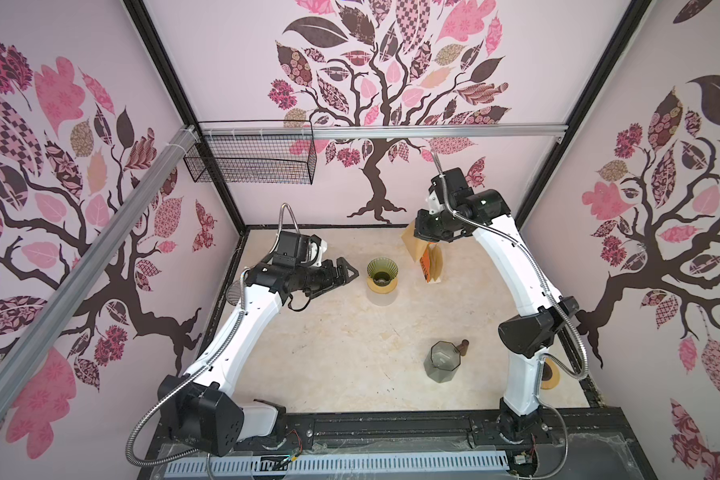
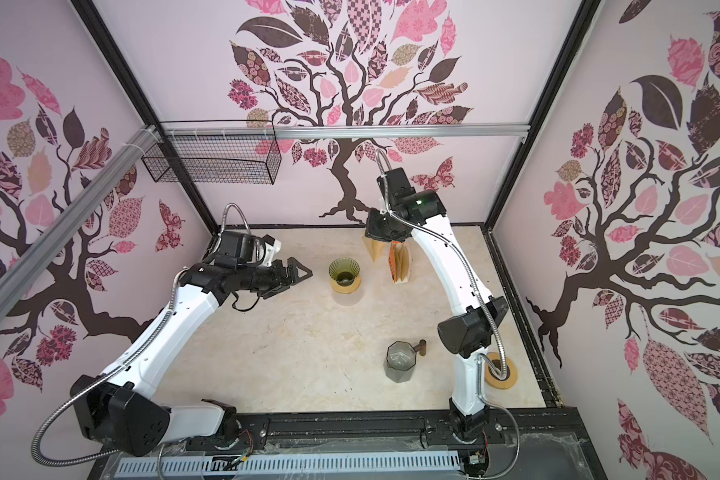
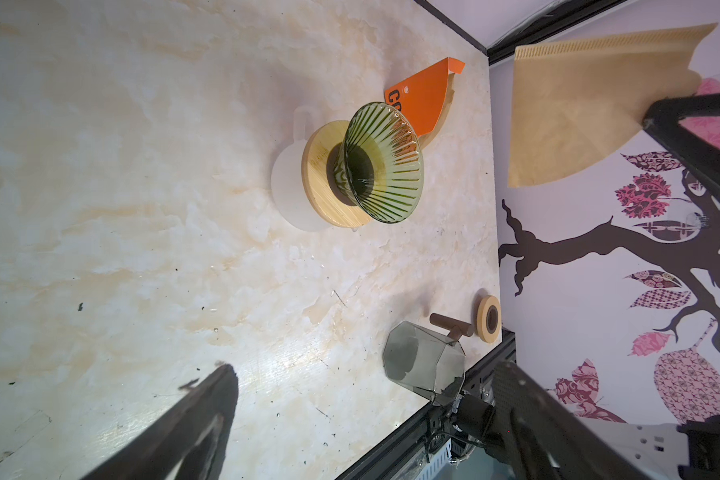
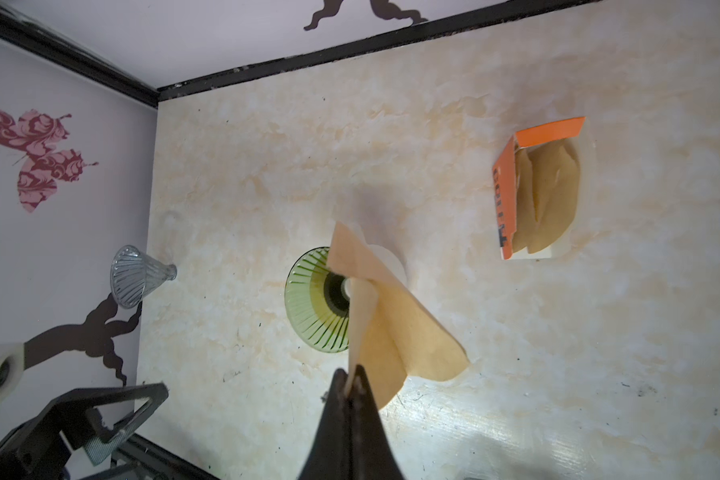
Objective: Place the coffee filter in the dripper
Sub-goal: 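Lift the paper filter with the right gripper and carry it over the green dripper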
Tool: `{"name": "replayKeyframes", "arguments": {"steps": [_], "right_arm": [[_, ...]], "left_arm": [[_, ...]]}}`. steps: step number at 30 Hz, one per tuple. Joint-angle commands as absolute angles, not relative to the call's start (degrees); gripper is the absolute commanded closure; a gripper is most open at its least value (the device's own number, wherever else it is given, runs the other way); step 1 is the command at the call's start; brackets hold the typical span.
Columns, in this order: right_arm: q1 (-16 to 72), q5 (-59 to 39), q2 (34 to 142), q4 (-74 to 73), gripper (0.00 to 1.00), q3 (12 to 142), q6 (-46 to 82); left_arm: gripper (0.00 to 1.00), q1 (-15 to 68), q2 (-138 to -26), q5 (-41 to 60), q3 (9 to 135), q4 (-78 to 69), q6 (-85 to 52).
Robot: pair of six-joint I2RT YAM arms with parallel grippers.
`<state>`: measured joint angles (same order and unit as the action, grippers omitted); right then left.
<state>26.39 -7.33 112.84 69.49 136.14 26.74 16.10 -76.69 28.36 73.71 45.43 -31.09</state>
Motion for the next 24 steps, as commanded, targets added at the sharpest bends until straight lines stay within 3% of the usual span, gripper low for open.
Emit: {"name": "replayKeyframes", "arguments": {"steps": [1, 24], "right_arm": [[28.1, -8.2, 109.4, 72.4, 1.0, 138.3, 26.1], [34.4, -6.0, 116.8, 74.7, 1.0, 136.1, 22.0]], "left_arm": [[0.02, 15.8, -76.6, 27.2, 76.3, 46.3, -29.2], [0.02, 15.5, -67.7, 29.5, 72.5, 39.0, -27.9]]}}
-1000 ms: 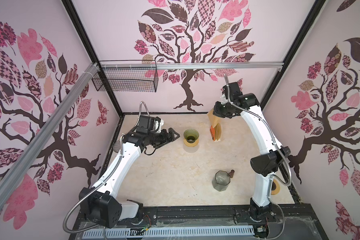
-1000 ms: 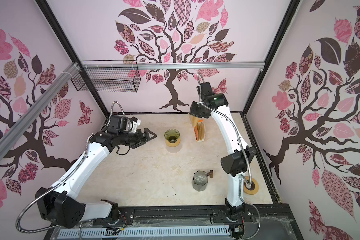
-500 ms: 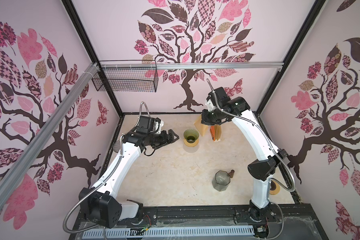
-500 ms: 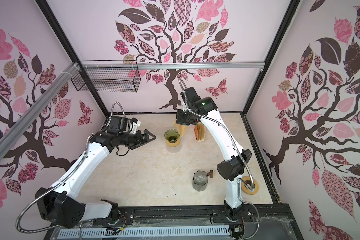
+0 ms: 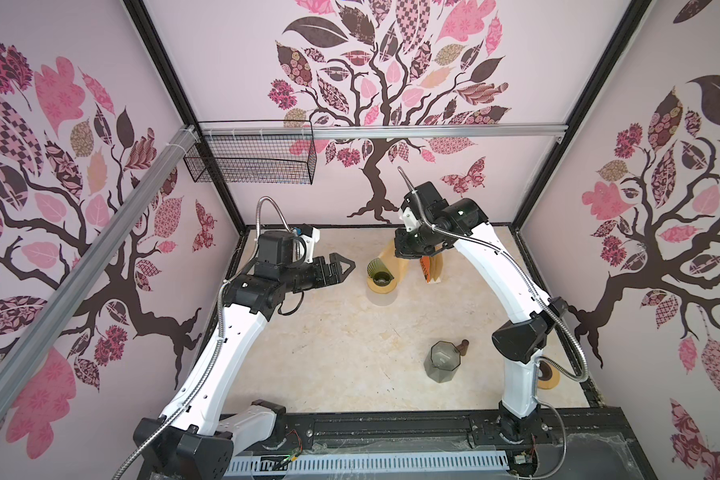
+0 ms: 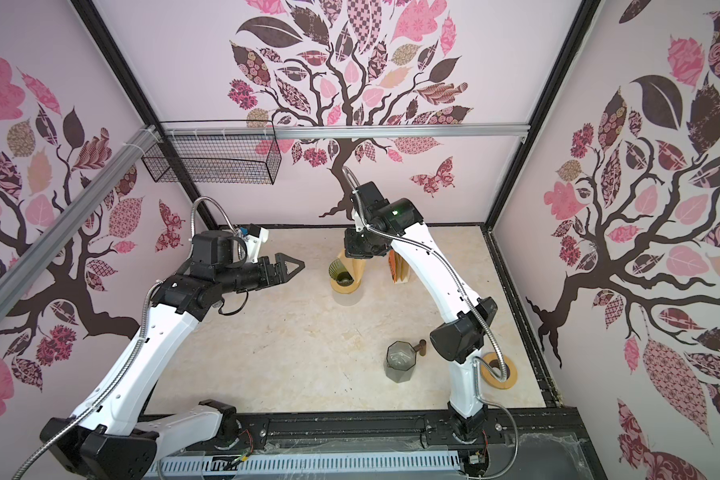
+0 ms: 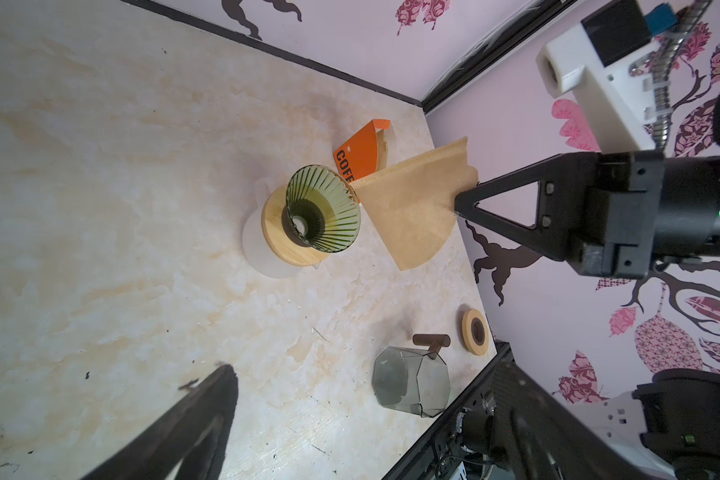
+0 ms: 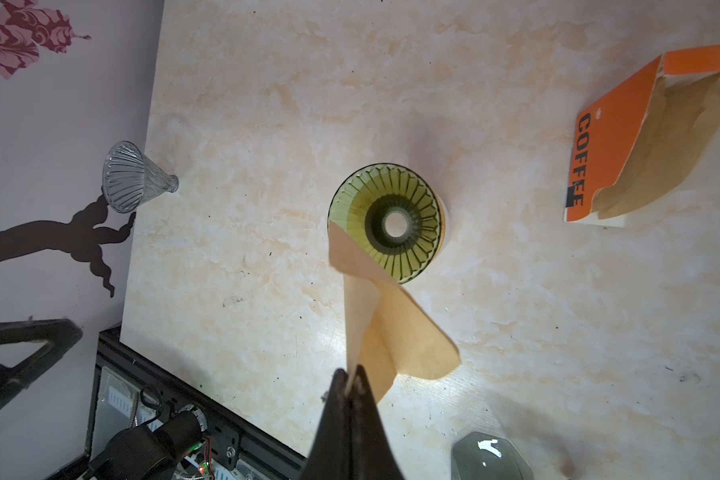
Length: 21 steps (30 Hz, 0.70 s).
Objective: Place the coffee filter in the dripper
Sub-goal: 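Lift the paper filter with the right gripper and carry it over the green dripper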
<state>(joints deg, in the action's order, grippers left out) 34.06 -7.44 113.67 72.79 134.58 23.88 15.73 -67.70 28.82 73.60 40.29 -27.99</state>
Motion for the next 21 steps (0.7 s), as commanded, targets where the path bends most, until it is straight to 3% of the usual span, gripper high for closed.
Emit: {"name": "replayKeyframes", "arguments": {"steps": [1, 21], "right_arm": [[34.3, -6.0, 117.2, 74.8, 1.0, 136.1, 21.9], [35.9, -4.0, 124.3, 74.6, 1.0, 140.0, 22.0]], "left_arm": [[0.02, 15.5, -67.7, 29.4, 72.4, 39.1, -27.8], [0.02, 17.1, -67.7, 31.6, 72.6, 38.8, -30.0]]}}
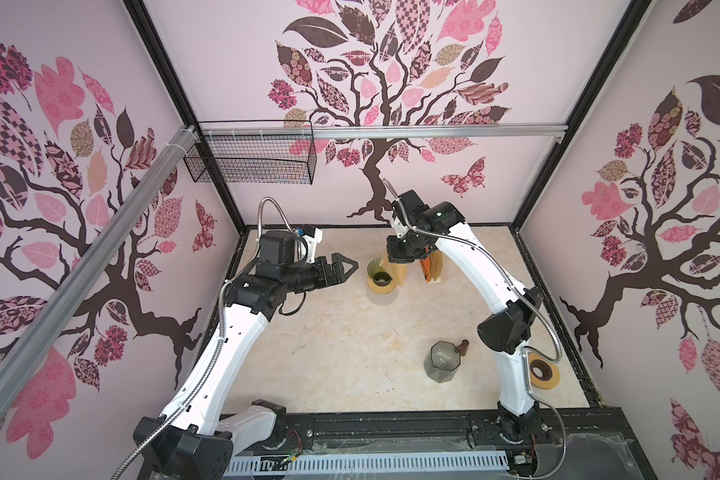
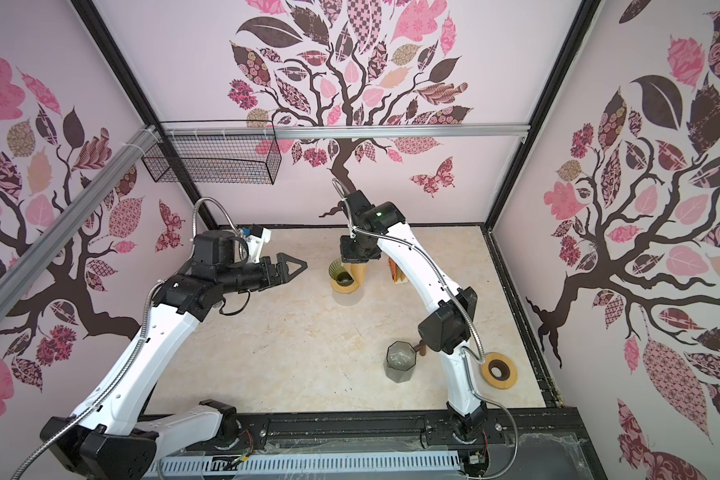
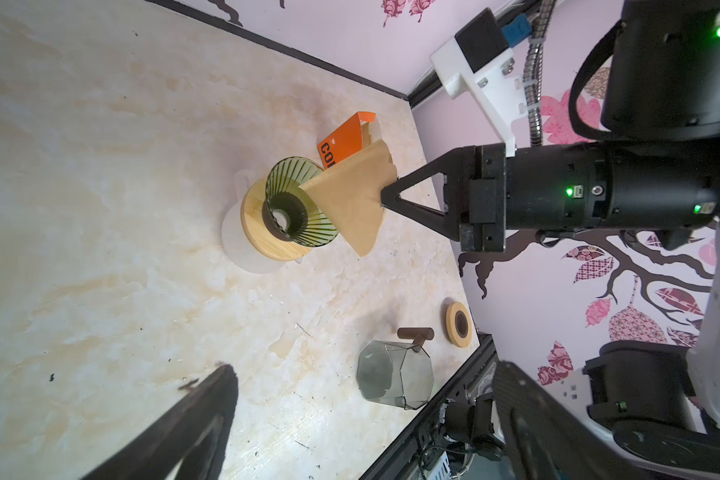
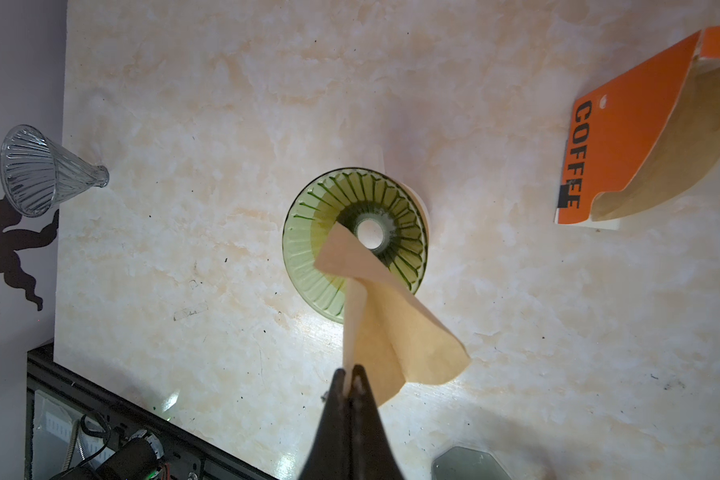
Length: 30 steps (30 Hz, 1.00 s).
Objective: Place the coffee filter in the dripper
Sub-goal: 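Lift the paper filter with the right gripper and carry it over the green dripper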
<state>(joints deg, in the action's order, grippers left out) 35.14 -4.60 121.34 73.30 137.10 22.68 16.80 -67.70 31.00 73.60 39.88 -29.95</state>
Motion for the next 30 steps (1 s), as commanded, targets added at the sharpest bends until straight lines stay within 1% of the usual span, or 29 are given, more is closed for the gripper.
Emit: {"name": "replayKeyframes", "arguments": {"steps": [1, 30], "right_arm": [[36.1, -3.9, 124.7, 74.8, 1.0, 140.3, 22.0], [37.8, -3.1, 130.3, 74.1, 1.0, 140.2, 22.1]], "left_arm": [[0.02, 17.1, -67.7, 31.6, 72.5, 38.7, -30.0], [0.02, 17.4, -68.4, 32.1, 71.7, 38.8, -29.1]]}}
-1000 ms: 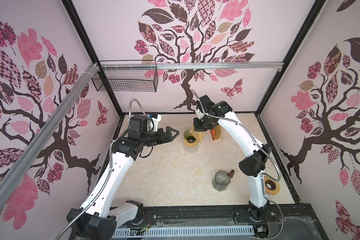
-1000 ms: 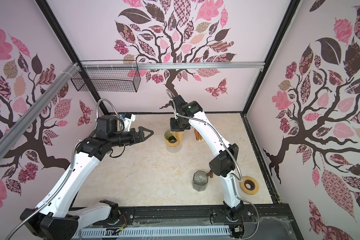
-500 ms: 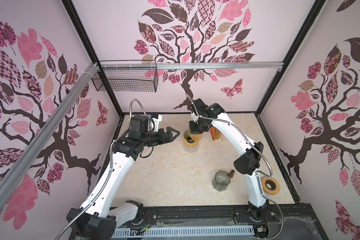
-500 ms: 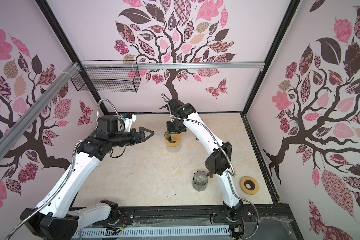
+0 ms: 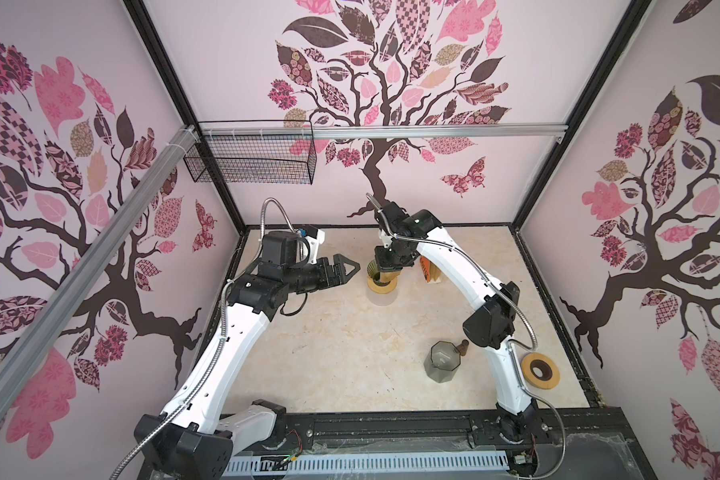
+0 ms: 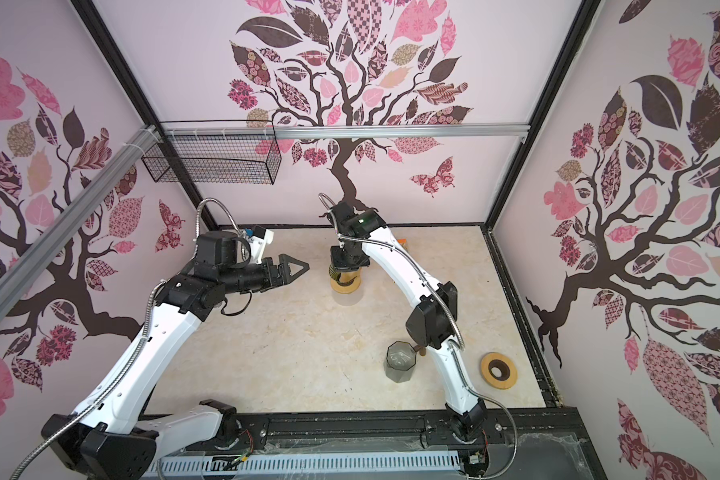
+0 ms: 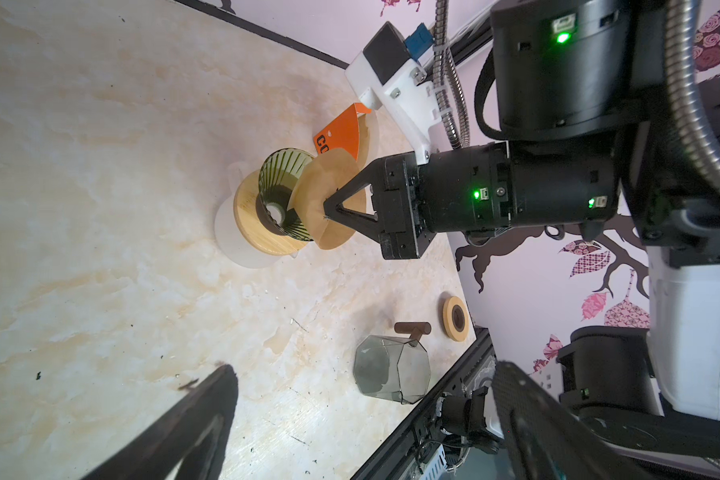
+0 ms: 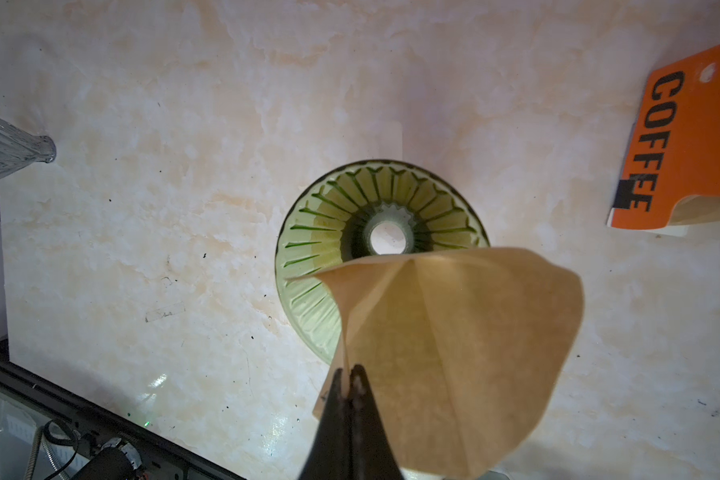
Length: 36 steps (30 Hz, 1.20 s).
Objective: Place the coffee filter in the dripper
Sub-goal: 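Lift the paper filter with the right gripper and carry it over the green dripper, then lower the paper filter into the green dripper with the right gripper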
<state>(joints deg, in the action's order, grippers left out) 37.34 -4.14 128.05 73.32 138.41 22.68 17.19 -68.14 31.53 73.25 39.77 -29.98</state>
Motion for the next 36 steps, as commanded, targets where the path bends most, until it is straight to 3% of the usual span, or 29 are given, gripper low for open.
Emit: {"name": "replayKeyframes", "arguments": {"steps": [1, 32, 36], "right_arm": [[37.9, -3.2, 130.4, 74.1, 1.0, 140.1, 22.1], [38.0, -3.3, 133.1, 73.7, 1.0, 142.3, 22.5], [38.0, -4.1, 132.3, 73.7, 0.96, 143.3, 22.8]], "left_arm": [[0.02, 17.4, -68.3, 32.2, 71.8, 38.9, -29.0], [0.02, 17.5, -69.7, 32.5, 71.5, 38.6, -29.3], [0.02, 17.5, -69.9, 32.8, 71.2, 38.2, -29.6]]}}
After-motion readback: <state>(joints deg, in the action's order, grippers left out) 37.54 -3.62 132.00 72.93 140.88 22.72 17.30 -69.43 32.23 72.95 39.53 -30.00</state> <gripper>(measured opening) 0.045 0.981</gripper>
